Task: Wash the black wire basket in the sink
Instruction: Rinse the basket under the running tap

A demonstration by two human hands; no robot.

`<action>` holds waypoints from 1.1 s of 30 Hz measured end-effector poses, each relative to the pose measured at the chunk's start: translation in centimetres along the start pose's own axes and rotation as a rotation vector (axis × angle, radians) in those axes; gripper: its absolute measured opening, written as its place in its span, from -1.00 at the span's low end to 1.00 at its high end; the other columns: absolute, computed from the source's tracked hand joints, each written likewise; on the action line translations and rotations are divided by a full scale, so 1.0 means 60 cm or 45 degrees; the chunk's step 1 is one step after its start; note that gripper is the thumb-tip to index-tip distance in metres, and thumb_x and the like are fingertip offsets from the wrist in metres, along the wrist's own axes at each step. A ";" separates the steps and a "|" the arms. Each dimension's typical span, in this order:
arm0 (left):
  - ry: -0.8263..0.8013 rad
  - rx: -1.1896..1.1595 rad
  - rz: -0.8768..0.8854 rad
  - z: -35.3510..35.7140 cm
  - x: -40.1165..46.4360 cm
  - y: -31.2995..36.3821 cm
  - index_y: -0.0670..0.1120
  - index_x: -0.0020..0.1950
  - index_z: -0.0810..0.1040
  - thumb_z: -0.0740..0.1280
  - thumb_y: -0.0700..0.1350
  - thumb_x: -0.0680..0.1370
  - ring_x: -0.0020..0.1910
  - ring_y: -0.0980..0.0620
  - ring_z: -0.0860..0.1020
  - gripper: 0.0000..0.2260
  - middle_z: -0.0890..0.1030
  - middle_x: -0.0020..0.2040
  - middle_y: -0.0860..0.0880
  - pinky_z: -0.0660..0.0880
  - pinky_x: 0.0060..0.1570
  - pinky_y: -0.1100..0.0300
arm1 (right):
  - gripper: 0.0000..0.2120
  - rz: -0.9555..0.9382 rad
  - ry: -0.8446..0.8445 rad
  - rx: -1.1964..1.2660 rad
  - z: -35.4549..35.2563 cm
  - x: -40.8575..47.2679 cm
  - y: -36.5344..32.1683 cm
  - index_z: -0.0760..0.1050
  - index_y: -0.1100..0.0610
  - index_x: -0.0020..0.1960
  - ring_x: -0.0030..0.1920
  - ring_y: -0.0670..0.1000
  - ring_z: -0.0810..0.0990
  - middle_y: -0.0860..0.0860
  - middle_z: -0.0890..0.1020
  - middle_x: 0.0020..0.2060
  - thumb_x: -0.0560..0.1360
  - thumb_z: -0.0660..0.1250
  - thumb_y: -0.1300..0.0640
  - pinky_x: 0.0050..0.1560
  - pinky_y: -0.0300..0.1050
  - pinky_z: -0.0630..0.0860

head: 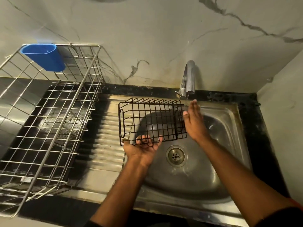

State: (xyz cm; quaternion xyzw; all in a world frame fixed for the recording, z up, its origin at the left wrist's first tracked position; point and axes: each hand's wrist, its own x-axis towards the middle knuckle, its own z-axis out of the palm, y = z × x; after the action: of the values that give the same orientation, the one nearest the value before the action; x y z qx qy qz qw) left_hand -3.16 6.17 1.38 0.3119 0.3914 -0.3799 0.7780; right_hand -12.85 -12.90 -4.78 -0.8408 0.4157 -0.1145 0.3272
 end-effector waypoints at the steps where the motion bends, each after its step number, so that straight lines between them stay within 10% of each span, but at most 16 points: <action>1: -0.003 0.004 0.011 0.001 0.000 -0.002 -0.11 -0.34 0.42 0.00 0.33 0.66 -0.53 -0.03 0.54 -0.37 0.50 -0.54 -0.07 0.48 0.21 -0.34 | -0.47 0.044 0.059 0.073 -0.007 0.005 -0.011 -0.02 0.06 0.63 0.60 0.07 -0.03 0.03 -0.01 0.62 0.71 -0.03 -0.06 0.57 0.09 0.05; 5: -0.029 0.074 0.001 -0.013 0.022 -0.014 -0.15 -0.10 0.54 -0.02 0.37 0.64 -0.01 -0.19 0.59 -0.36 0.59 -0.15 -0.19 0.59 -0.05 -0.26 | -0.66 0.165 0.278 0.765 -0.033 0.012 -0.072 0.54 0.16 0.26 0.11 0.03 0.62 0.07 0.65 0.09 0.70 0.10 0.02 0.00 -0.22 0.54; 12: -0.024 0.192 -0.026 -0.026 0.011 -0.033 -0.10 -0.27 0.49 0.03 0.32 0.65 -0.41 -0.04 0.52 -0.41 0.50 -0.50 -0.05 0.46 0.21 -0.32 | -0.73 0.643 -0.076 1.592 -0.069 0.033 -0.094 0.59 0.16 -0.01 -0.22 -0.05 0.58 0.04 0.63 -0.21 0.68 0.17 0.05 -0.20 -0.20 0.56; 22: -0.075 0.060 -0.058 -0.023 -0.013 -0.034 -0.09 -0.39 0.44 0.00 0.26 0.68 -0.59 -0.03 0.54 -0.39 0.52 -0.55 -0.07 0.41 0.32 -0.31 | -0.76 0.177 0.176 0.426 -0.108 0.003 -0.078 0.64 0.13 0.11 -0.03 0.02 0.64 0.05 0.70 -0.02 0.65 0.23 0.06 0.03 0.02 0.59; 33: -0.120 0.024 -0.182 0.004 -0.015 -0.059 -0.16 -0.33 0.44 0.03 0.31 0.67 -0.57 -0.04 0.59 -0.36 0.57 -0.51 -0.11 0.40 0.31 -0.33 | -0.73 0.152 0.262 0.182 -0.099 -0.041 -0.033 0.53 0.11 0.32 0.17 0.04 0.58 0.10 0.58 0.25 0.65 0.23 0.11 0.08 -0.22 0.45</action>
State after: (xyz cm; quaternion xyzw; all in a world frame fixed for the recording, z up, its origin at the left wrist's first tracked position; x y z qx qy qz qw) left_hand -6.42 4.49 1.61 0.2720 0.3721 -0.4524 0.7635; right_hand -15.94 -12.83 1.22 -0.7729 0.4871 -0.2099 0.3481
